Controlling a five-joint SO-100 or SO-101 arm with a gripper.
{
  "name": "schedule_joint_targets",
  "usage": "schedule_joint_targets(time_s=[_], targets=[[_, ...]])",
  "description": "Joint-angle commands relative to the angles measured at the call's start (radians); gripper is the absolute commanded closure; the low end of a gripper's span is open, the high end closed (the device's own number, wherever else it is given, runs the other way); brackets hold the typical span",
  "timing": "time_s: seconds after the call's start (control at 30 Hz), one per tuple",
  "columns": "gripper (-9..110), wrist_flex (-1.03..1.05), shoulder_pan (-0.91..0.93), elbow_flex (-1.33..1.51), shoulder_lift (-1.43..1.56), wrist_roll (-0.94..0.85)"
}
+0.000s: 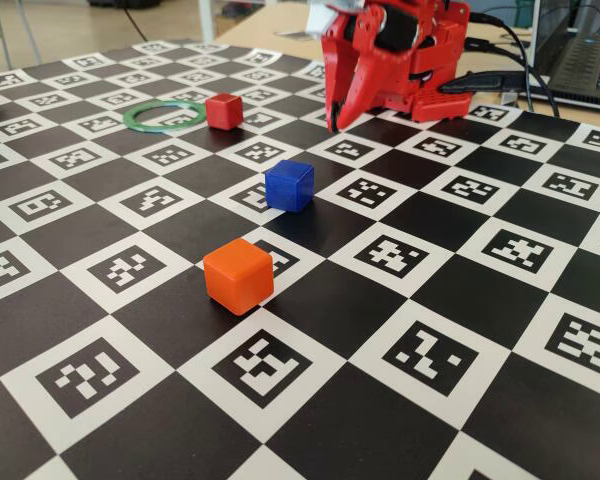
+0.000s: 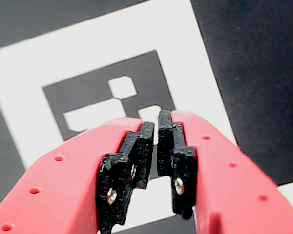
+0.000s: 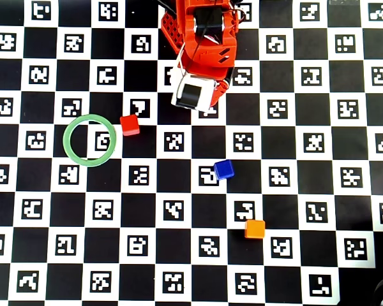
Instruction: Grab the red cube then put it in the green circle then put the blue cube on top and finally the orange cube on top
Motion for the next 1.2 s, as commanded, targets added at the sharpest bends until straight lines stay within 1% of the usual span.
schedule_joint_targets(time_s=[0.0,0.23,0.37,0.57,0.67,0.73,0.8,0.97,1.17], targets=[[107,0.011,-0.011,-0.307,-0.184,0.124],[106,0.123,-0.003,-0.617,-0.362,0.505],[102,0.216,0.025,-0.753,-0.454,0.603],[93,0.402,0.097,-0.959,-0.594,0.692],[88,0.480,0.127,-1.035,-0.635,0.735],[83,0.546,0.164,-1.098,-0.684,0.770],[81,0.597,0.215,-1.164,-0.755,0.759],[71,0.594,0.380,-1.192,-0.854,0.678],[64,0.500,0.561,-1.132,-0.908,0.554]])
